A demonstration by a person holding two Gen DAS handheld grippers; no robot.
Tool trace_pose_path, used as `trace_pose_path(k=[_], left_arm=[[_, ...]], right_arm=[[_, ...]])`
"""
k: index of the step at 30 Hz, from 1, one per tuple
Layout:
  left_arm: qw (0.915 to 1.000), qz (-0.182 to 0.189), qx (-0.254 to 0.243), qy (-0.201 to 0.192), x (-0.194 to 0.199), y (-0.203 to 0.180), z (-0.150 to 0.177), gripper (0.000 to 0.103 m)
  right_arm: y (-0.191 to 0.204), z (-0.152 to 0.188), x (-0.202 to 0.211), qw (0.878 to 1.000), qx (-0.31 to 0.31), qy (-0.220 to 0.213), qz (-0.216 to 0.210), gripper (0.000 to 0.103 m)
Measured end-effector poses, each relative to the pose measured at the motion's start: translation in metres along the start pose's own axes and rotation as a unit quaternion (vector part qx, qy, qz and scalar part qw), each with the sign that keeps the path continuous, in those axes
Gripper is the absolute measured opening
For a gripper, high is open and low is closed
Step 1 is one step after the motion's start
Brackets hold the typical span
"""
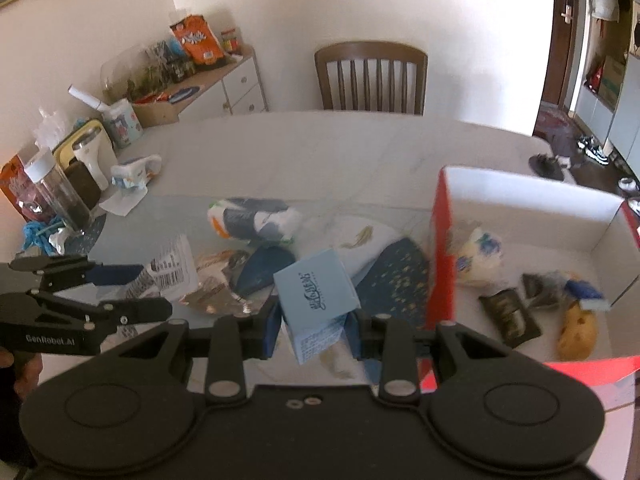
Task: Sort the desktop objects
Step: 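Lift and carry the white packet and blue box over the red shoebox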
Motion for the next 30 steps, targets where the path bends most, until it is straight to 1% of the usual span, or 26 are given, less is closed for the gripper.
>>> trace_pose_path(k=[6, 19, 30], left_arm=[[1.0000, -0.004, -0.007, -0.001, -0.014, -0.024, -0.010, 0.068], [0.9996, 0.004, -0.028, -0.007, -0.046, -0.074, -0.038, 0.068], [0.9974, 0.028, -0.065, -0.010, -0.086, -0.119, -0.071, 0.068]], right_arm=[[-0.032, -0.008, 0.008, 1.000, 0.000, -0.014, 0.002, 0.032], [-0.097, -0.010, 0.014, 1.000, -0.016, -0.024, 0.006, 0.032], [-0.153, -0.008, 0.013, 0.998, -0.046, -0.027, 0.028, 0.032]])
Point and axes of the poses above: each gripper's, at about its wrist camera, not at the fingertips, and x roughly against the way its jaws point, y to its left, z to its underside, the point moved 4 cm from there along -x, roughly the way its jaws point, and after that the axes turned 10 degrees about z, right-handed, at the moved point
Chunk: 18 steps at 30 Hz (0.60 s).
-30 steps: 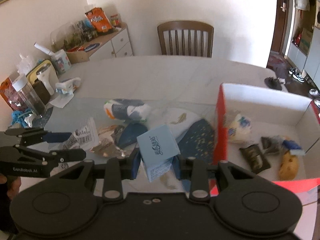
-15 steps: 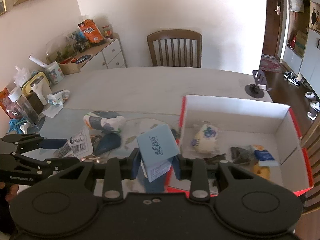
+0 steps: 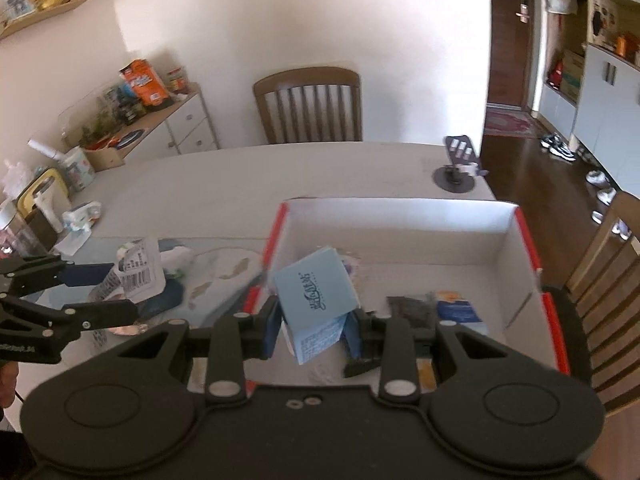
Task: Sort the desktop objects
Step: 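Lift and carry the white packet and blue box over the red shoebox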
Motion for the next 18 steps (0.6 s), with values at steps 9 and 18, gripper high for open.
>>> trace_pose_path(k=[9, 18], left_arm=[[0.9987, 0.025, -0.038, 0.021, -0.048, -0.029, -0.022, 0.068], [0.9963, 0.024, -0.058, 0.059, -0.099, -0.046, -0.027, 0.068]], right_arm=[[-0.042, -0.002, -0.018, 0.999, -0.021, 0.013, 0.024, 0.032], [-0.063, -0.003, -0.044, 0.999, -0.015, 0.027, 0.036, 0.032]])
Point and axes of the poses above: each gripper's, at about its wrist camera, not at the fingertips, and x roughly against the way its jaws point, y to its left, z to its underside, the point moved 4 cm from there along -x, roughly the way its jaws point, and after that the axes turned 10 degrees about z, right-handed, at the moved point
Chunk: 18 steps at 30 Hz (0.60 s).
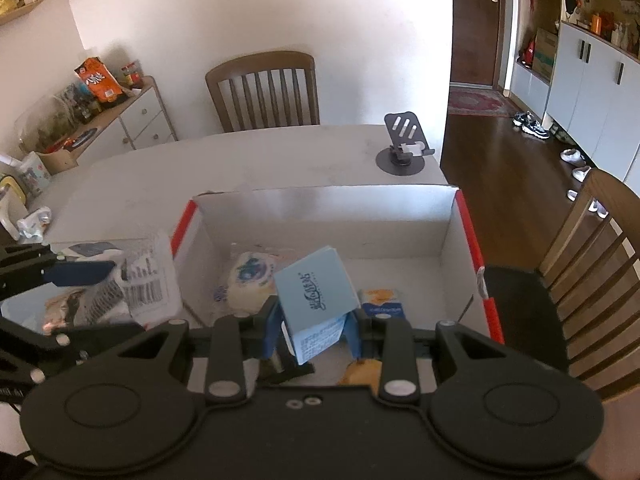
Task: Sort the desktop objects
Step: 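Lift and carry the white packet and blue box over the red shoebox, then lower both items into the shoebox and open both tools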
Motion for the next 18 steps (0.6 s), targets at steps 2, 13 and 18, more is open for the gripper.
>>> trace_pose_path(k=[2, 13, 18], left_arm=[[0.9999, -0.001, -0.006, 0.008, -0.008, 0.000, -0.001, 0.068], [0.9975, -0.001, -0.039, 0.058, -0.052, -0.008, -0.005, 0.068], [0.9954, -0.005, -0.046, 0.084, -0.073, -0.008, -0.004, 0.068]], right_arm=[[-0.004, -0.002, -0.006, 1.000, -0.003, 0.003, 0.001, 0.032], [-0.014, -0.017, -0.043, 1.000, 0.000, 0.017, 0.014, 0.032], [-0.018, -0.023, -0.062, 0.999, -0.016, 0.030, 0.010, 0.032]])
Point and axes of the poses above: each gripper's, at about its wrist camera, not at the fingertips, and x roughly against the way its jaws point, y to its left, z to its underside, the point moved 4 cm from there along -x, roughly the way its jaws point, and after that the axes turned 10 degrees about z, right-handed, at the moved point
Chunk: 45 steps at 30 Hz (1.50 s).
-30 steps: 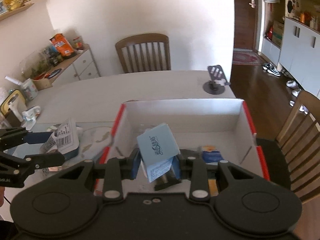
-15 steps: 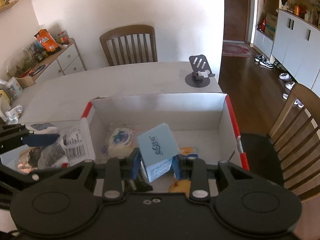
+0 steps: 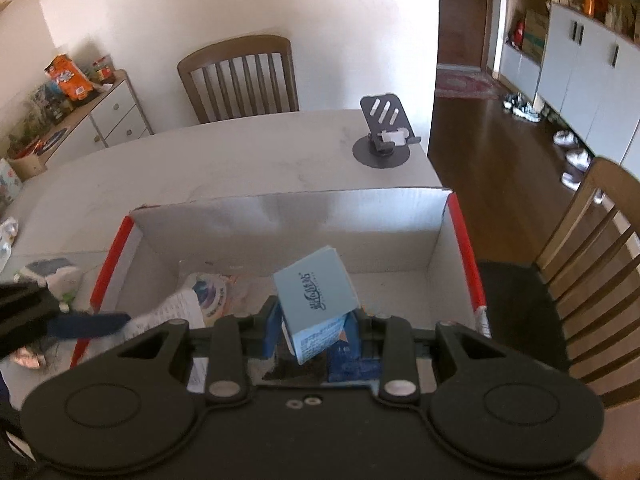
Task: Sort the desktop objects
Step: 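Lower both items into the shoebox and open both tools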
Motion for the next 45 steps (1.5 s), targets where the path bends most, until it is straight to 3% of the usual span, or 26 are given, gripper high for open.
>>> trace_pose_path(k=[10, 21, 26, 36, 42, 45], left_arm=[[0.9991, 0.003, 0.008, 0.042, -0.026, 0.004, 0.009, 0.068], [0.9975, 0.002, 0.017, 0.069, -0.036, 0.009, 0.013, 0.068], [0.9973, 0.002, 0.017, 0.072, -0.036, 0.009, 0.012, 0.068], [0.9971, 0.000, 0.023, 0.073, -0.032, 0.013, 0.014, 0.069], [0.9976, 0.001, 0.026, 0.065, -0.025, 0.011, 0.014, 0.078], [0.9980, 0.000, 0.017, 0.061, -0.019, 0.006, 0.014, 0.080]], right_arm=[[0.002, -0.004, -0.035, 0.999, -0.042, 0.023, -0.022, 0.032], [0.007, 0.002, -0.066, 0.988, -0.111, 0.084, -0.062, 0.032], [0.010, 0.009, -0.074, 0.985, -0.117, 0.109, -0.058, 0.033], [0.009, 0.009, -0.072, 0.985, -0.114, 0.118, -0.048, 0.039], [0.003, 0.010, -0.065, 0.986, -0.115, 0.119, -0.029, 0.051], [-0.001, 0.012, -0.059, 0.986, -0.116, 0.116, -0.026, 0.051]])
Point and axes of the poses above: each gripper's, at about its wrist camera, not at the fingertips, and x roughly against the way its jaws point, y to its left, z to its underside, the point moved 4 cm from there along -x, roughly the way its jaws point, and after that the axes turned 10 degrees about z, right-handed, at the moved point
